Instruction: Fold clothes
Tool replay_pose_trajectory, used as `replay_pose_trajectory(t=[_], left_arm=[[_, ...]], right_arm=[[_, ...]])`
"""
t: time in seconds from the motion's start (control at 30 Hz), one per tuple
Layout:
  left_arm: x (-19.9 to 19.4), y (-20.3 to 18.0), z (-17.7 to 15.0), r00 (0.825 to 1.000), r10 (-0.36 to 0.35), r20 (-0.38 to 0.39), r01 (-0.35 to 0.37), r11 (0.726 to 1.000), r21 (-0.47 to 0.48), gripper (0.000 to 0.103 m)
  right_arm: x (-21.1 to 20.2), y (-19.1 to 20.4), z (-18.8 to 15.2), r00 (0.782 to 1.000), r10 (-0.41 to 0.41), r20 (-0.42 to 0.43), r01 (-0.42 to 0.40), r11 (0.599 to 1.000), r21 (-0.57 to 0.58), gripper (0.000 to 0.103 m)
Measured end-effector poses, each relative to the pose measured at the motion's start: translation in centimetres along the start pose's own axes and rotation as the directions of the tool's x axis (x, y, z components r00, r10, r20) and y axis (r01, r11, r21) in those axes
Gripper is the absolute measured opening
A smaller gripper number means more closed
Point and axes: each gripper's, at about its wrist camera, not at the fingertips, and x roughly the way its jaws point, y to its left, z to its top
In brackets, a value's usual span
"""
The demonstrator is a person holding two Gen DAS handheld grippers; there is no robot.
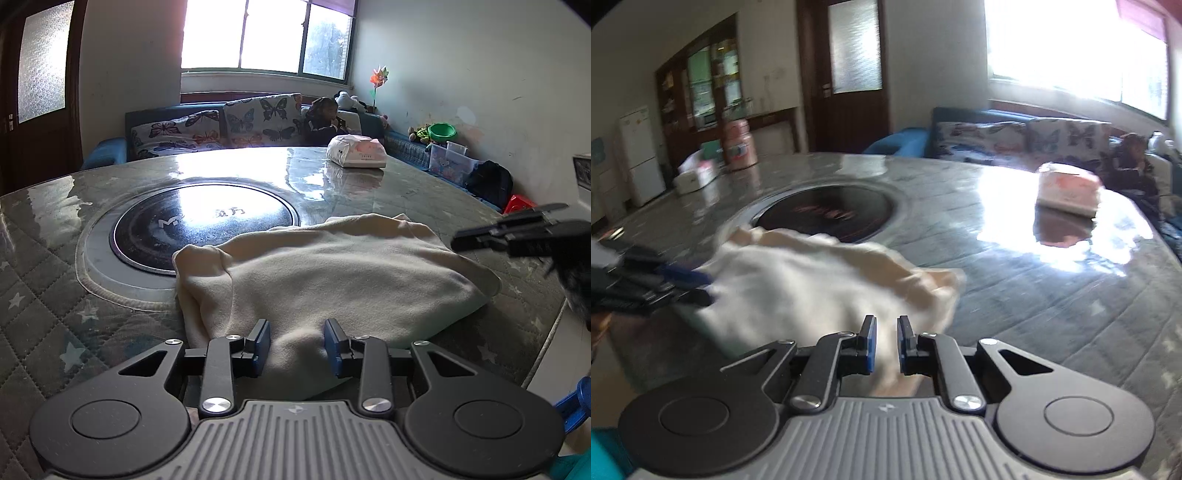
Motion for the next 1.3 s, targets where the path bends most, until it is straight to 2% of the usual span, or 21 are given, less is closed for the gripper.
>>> replay_pose_trajectory(t=[0.1, 0.4, 0.5, 0.57, 0.8, 0.97, 1.07, 1.13, 1.3], left_arm=[[0.0, 0.1, 0.0, 1.0, -0.002, -0.001, 0.002, 1.0, -0.005, 0.036], [0.2, 0.2, 0.1, 1.0, -0.007, -0.004, 0.007, 1.0, -0.008, 0.036], [0.2, 0.2, 0.1, 1.0, -0.008, -0.006, 0.008, 1.0, -0.006, 0.036], [0.2, 0.2, 0.1, 1.0, -0.01, -0.007, 0.01, 1.0, -0.005, 0.036], [0.2, 0.3, 0.1, 1.0, -0.017, -0.01, 0.017, 1.0, -0.009, 0.036], [-0.1, 0.8, 0.8, 0.999, -0.034, -0.016, 0.034, 0.999, -0.033, 0.036], [-0.1, 1.2, 2.0, 0.999, -0.035, 0.011, 0.036, 0.998, -0.042, 0.036], [0.2, 1.4, 2.9, 0.999, -0.027, 0.028, 0.028, 0.999, -0.041, 0.036], [2.9, 3.0, 4.8, 1.0, -0.006, 0.014, 0.007, 0.997, -0.082, 0.034]], right_arm=[[1.2, -1.2, 0.4, 0.999, -0.032, -0.011, 0.032, 0.999, 0.034, 0.01], [4.1, -2.6, 0.5, 0.998, -0.05, -0.026, 0.052, 0.996, 0.071, 0.01], [4.1, -2.3, 0.6, 0.997, -0.071, -0.02, 0.072, 0.996, 0.047, 0.004], [4.1, -2.1, 0.6, 0.996, -0.084, -0.017, 0.085, 0.996, 0.031, 0.003], [3.9, -1.5, 0.8, 0.991, -0.132, -0.001, 0.131, 0.991, -0.025, 0.004], [3.8, -1.0, 1.0, 0.987, -0.162, 0.012, 0.163, 0.985, -0.063, 0.009], [3.2, -1.0, 1.8, 0.989, -0.142, 0.032, 0.144, 0.987, -0.068, 0.009], [3.2, -0.8, 2.4, 0.994, -0.1, 0.035, 0.102, 0.993, -0.058, 0.009], [5.1, 0.4, 3.3, 1.0, 0.001, 0.015, 0.0, 0.999, -0.051, 0.009]])
